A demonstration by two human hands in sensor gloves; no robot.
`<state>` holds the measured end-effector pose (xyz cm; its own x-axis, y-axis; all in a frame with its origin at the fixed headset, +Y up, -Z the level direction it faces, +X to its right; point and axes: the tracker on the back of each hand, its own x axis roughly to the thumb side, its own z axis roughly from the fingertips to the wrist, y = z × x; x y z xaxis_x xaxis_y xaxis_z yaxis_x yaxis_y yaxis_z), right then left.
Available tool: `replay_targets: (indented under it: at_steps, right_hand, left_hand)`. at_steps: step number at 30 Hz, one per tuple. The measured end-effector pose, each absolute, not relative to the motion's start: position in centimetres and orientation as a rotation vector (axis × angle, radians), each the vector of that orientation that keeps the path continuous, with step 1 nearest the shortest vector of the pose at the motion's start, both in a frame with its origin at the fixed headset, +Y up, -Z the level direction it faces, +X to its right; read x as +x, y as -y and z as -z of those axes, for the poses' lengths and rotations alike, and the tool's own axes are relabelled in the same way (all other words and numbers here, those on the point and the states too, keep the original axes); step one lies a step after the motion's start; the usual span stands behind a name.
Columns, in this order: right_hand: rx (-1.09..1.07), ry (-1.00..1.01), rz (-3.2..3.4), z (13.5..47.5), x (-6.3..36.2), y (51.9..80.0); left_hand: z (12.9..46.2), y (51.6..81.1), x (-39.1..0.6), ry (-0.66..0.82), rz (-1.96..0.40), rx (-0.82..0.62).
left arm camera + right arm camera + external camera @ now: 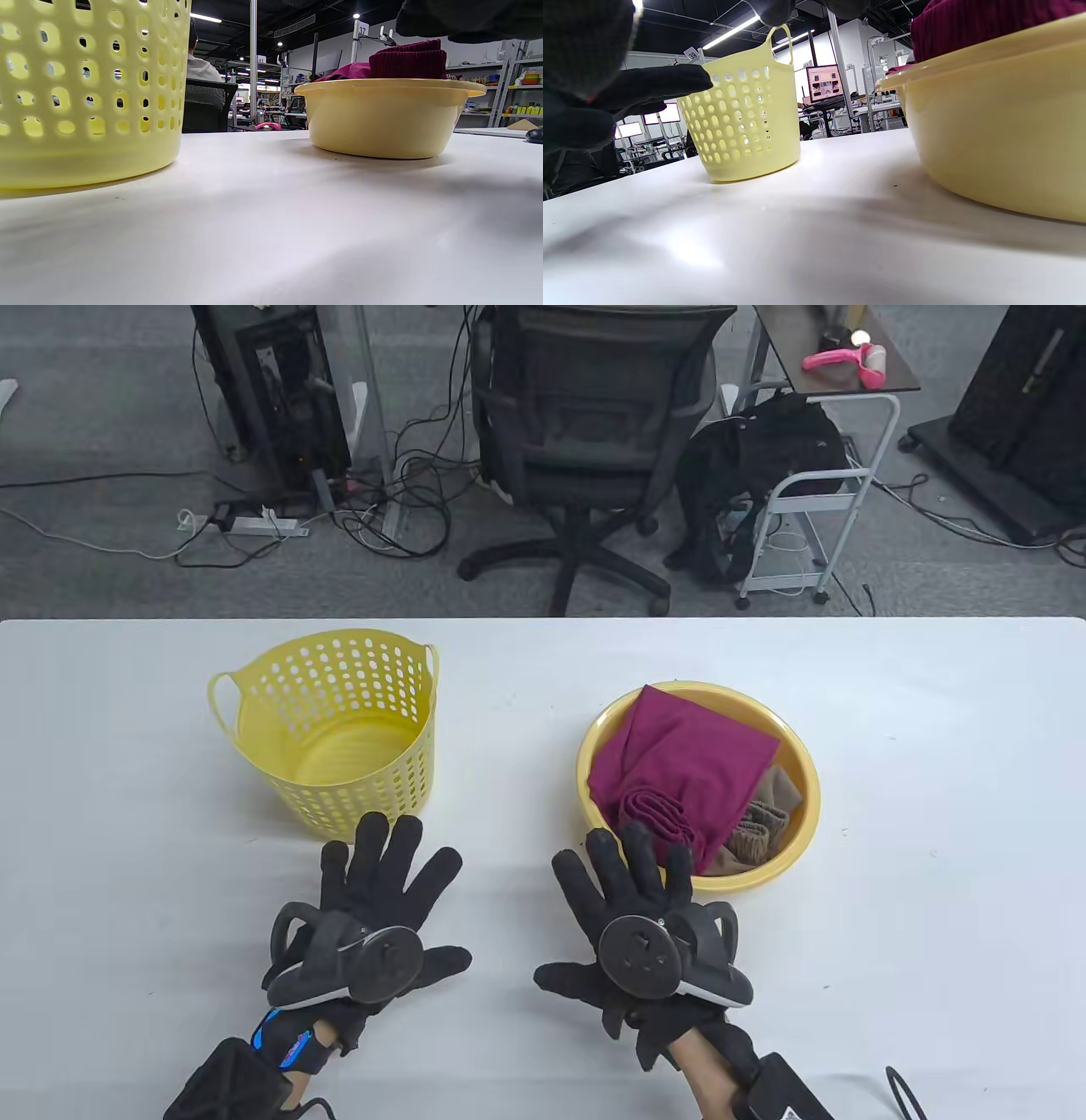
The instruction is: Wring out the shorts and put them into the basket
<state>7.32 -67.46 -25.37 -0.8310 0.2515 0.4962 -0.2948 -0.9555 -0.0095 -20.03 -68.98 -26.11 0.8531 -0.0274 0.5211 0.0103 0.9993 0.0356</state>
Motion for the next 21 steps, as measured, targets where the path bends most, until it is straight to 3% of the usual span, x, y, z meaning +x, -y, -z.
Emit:
replay_targets:
  at_steps: [21]
  right_hand:
    - [0.683, 0.159, -2.772, 25.86, 8.06, 66.82]
  left_hand:
    - [26.02, 69.12, -19.76, 0.569, 0.023, 0.027]
